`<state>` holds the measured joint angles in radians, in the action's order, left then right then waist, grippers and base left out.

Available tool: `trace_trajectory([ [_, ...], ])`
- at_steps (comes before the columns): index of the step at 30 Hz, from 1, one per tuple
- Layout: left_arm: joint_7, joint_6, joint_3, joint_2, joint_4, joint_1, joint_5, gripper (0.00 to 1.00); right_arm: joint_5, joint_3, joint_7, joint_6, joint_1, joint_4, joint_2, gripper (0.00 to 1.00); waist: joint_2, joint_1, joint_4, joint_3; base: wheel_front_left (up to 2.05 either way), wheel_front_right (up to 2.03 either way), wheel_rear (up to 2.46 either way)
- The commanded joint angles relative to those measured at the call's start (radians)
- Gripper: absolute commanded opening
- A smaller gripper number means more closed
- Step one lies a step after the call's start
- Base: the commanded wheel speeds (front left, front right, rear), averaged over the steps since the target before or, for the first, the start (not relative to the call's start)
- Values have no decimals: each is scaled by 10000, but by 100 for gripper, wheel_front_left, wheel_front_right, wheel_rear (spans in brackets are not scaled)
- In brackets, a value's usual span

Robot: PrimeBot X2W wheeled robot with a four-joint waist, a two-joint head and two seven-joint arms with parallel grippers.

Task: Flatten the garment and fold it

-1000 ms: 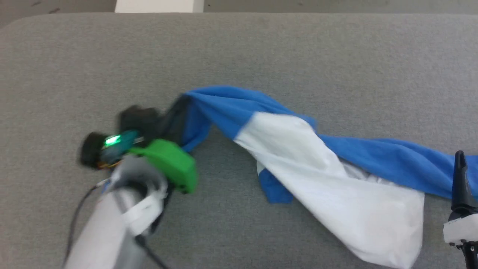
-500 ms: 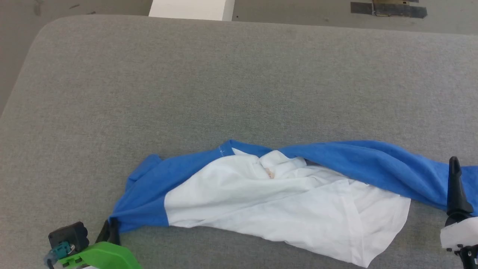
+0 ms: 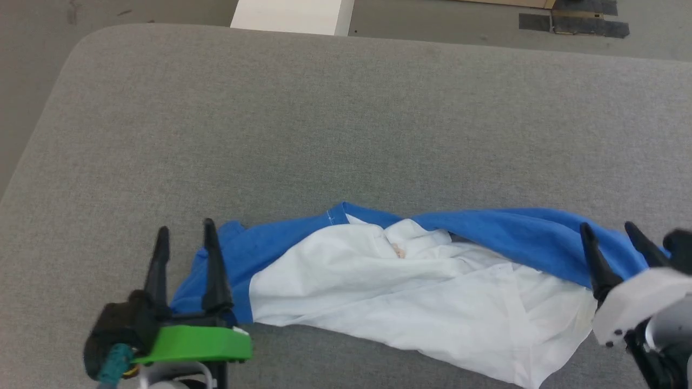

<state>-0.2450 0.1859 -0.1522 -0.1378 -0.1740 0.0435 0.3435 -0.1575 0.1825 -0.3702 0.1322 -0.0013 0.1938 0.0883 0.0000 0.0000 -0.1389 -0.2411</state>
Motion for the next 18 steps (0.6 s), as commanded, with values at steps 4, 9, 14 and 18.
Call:
trace_trajectory([
  [4, -115, 43, -408, 257, 322, -159, -334, 100, 16, -340, -1834, -15, -825, -482, 991, 100, 0, 0, -32, -281, 0, 0, 0],
  [9, -141, -9, -644, 416, 514, -347, -394, 100, 29, -820, -3779, -15, -1132, -1305, 2294, 100, 0, 0, -288, -527, 0, 0, 0],
  [14, -152, -76, -720, 464, 661, -501, -420, 100, -367, -1259, -4856, -15, -1096, -2193, 2926, 90, 0, 0, -484, -623, 0, 0, 0],
  [18, -157, -86, -719, 480, 719, -540, -438, 100, -278, -792, -4066, -15, -1345, -2392, 2839, 0, 0, 0, -526, -617, 0, 0, 0],
])
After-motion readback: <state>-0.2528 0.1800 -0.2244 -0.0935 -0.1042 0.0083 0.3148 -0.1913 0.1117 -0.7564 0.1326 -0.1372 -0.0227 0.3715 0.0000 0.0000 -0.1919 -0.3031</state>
